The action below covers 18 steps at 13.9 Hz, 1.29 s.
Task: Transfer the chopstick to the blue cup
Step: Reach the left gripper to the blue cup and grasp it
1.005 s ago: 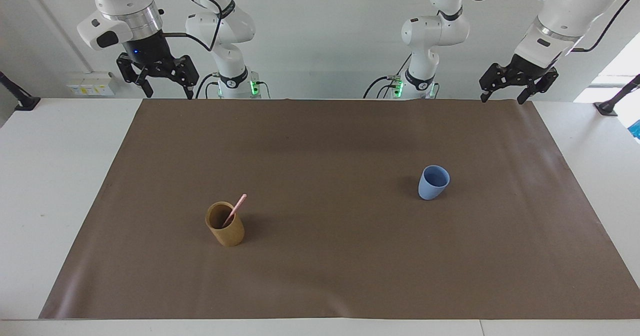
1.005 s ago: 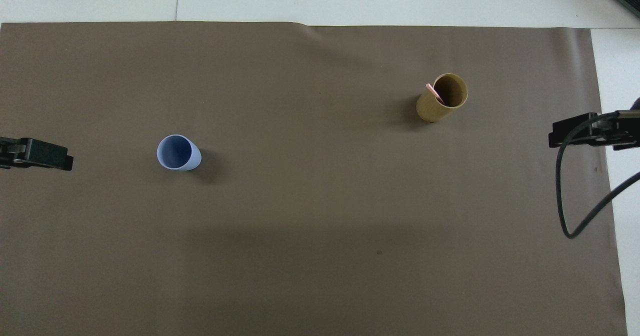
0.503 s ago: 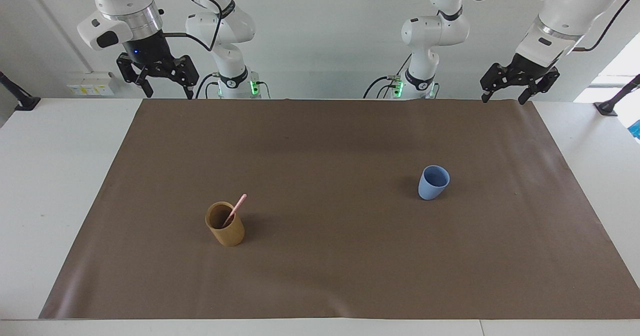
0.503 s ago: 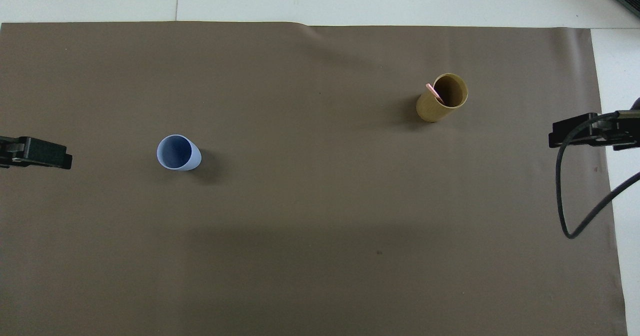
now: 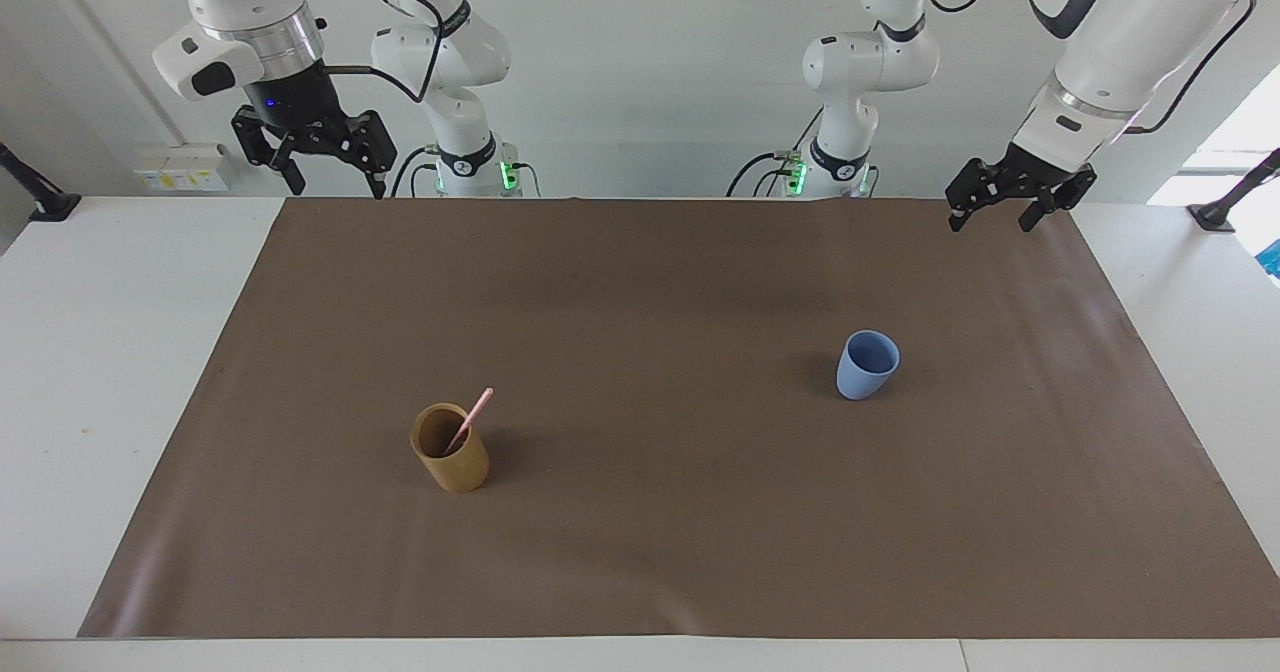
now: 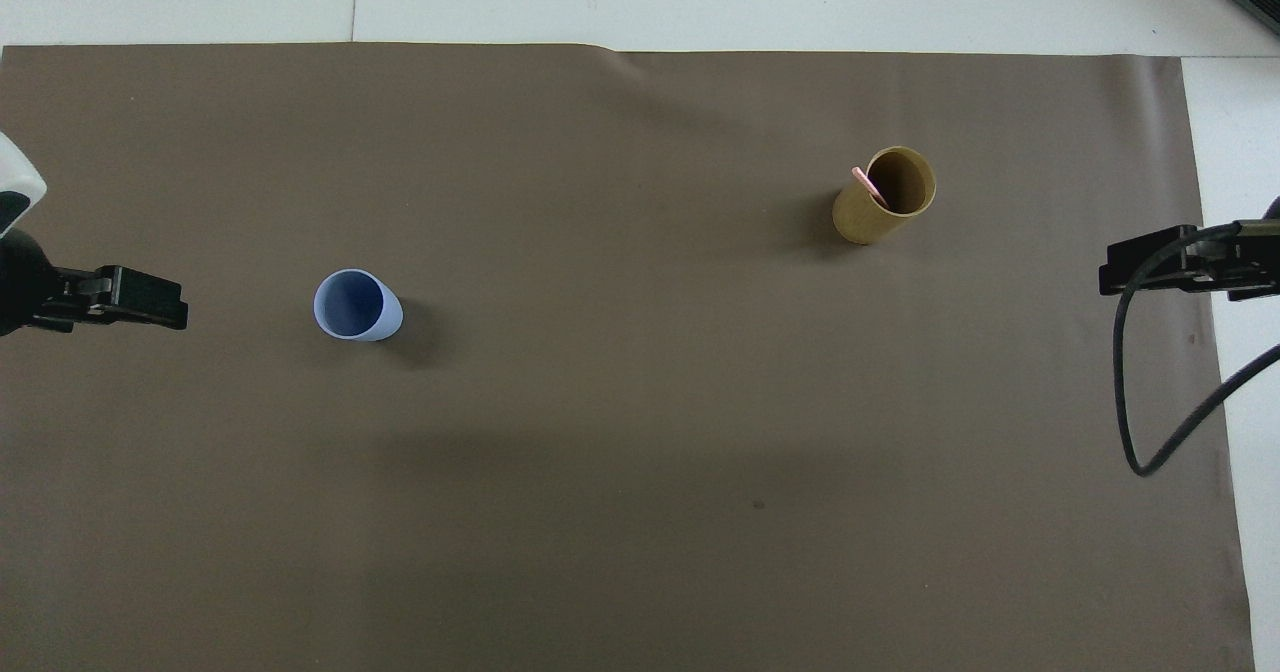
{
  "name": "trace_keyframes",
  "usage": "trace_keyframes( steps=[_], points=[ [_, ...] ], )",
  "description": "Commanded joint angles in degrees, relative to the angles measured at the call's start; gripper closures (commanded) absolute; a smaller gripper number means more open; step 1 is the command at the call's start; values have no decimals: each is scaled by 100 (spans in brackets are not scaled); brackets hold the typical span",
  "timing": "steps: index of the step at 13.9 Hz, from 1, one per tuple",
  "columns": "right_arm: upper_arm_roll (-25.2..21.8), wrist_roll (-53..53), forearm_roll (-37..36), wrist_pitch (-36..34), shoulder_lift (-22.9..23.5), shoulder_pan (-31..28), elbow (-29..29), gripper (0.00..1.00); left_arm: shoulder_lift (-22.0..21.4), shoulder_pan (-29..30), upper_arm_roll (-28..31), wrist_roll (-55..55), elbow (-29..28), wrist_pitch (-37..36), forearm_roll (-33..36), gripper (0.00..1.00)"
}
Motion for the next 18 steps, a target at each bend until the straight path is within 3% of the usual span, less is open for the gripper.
trace_keyframes(
  steps=[1, 3, 6, 9, 13, 18],
  points=[
    [32, -83, 47, -28, -74, -77, -76, 0, -55, -83, 3, -93, -678, 713, -56, 0],
    [32, -83, 47, -28, -74, -77, -76, 0, -55, -154, 3, -85, -1084, 1249, -65, 0],
    [32, -83, 47, -37, -74, -77, -76, 0, 252, -337, -6, -338, -1129, 1593, -65, 0],
    [32, -83, 47, -28, -74, -77, -76, 0, 629, -654, -6, -1032, -1129, 2024, -65, 0],
    [32, -83, 47, -28, -74, -77, -76, 0, 1350, -559, 3, -1008, -1208, 2708, -65, 0],
    [32, -83, 47, -28, -74, -77, -85, 0, 1255, -558, 3, -1034, -1418, 2693, -65, 0]
  ],
)
